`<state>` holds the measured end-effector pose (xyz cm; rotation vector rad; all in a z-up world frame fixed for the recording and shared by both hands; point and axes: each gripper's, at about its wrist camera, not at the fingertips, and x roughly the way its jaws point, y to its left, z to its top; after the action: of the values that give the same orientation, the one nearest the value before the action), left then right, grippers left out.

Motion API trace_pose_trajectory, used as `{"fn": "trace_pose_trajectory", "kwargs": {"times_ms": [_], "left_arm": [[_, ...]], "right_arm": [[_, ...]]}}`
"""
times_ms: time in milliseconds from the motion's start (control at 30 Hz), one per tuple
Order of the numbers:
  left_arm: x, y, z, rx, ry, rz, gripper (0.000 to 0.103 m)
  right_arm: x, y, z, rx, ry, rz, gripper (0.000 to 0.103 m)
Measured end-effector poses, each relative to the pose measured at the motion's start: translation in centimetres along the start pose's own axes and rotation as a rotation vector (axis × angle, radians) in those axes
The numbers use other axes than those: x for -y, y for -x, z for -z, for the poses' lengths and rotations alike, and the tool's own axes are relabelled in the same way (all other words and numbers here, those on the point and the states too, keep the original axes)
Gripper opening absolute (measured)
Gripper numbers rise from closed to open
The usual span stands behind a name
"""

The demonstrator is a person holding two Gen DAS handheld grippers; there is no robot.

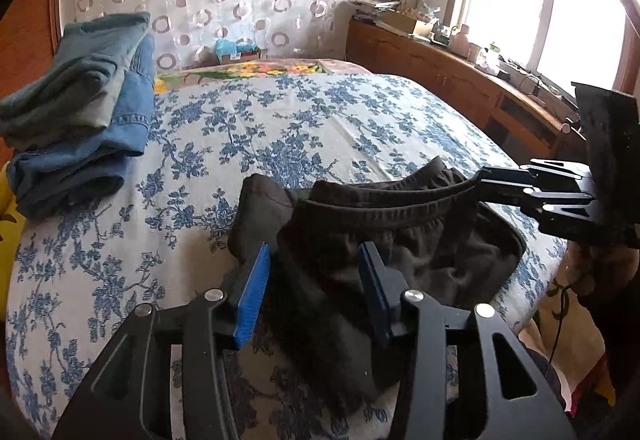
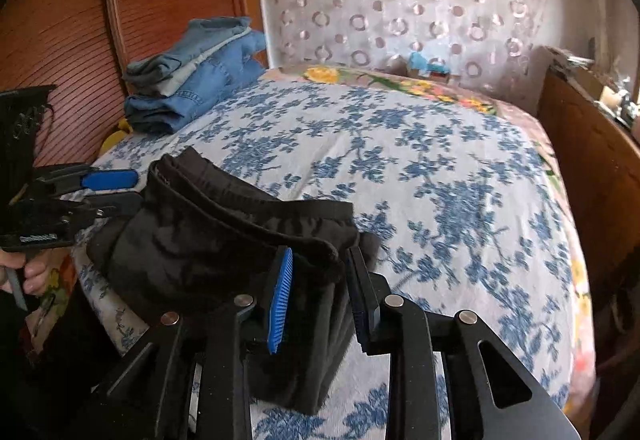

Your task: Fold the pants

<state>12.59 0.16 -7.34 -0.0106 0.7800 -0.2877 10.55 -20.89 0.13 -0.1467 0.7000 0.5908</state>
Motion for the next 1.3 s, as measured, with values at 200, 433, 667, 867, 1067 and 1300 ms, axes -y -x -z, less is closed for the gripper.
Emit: {"fn": "trace_pose_trajectory", "kwargs": {"times_ms": [200, 433, 667, 867, 1067, 1300], "left_arm": [[-0.2, -0.8, 0.1, -0.013, -0.002, -0.010, 0.047], [-0.7, -0.8, -0.7, 0.004, 0.003, -0.023, 0.047], [-0.8, -1.3, -1.9, 0.019, -0.009, -0.030, 0.047], [-0.6, -2.2, -2.0, -0.015, -0.018, 0.005, 0.024], [-0.6, -1.6, -2.6, 0.022, -0.006, 0.014, 0.010], [-1.0, -1.1, -3.4, 0.034, 0.027, 0.008, 0.014]], "right_arm": [[0.0, -0.5, -0.9, -0.004, 0.025, -0.019, 0.010], [-0.6, -0.3, -2.4, 0.051, 0.032, 0.002, 0.008], [-0.6, -2.6, -3.8, 0.013, 0.025, 0.087, 0.008], [-1.1, -3.8, -3.6, -0.021, 0.014, 0.121, 0.016], [-1.5, -3.9, -3.0, -0.030, 0.023, 0.113, 0.025], [-0.9, -3.8, -2.1, -0.049, 0.001, 0.111, 0.026]]}}
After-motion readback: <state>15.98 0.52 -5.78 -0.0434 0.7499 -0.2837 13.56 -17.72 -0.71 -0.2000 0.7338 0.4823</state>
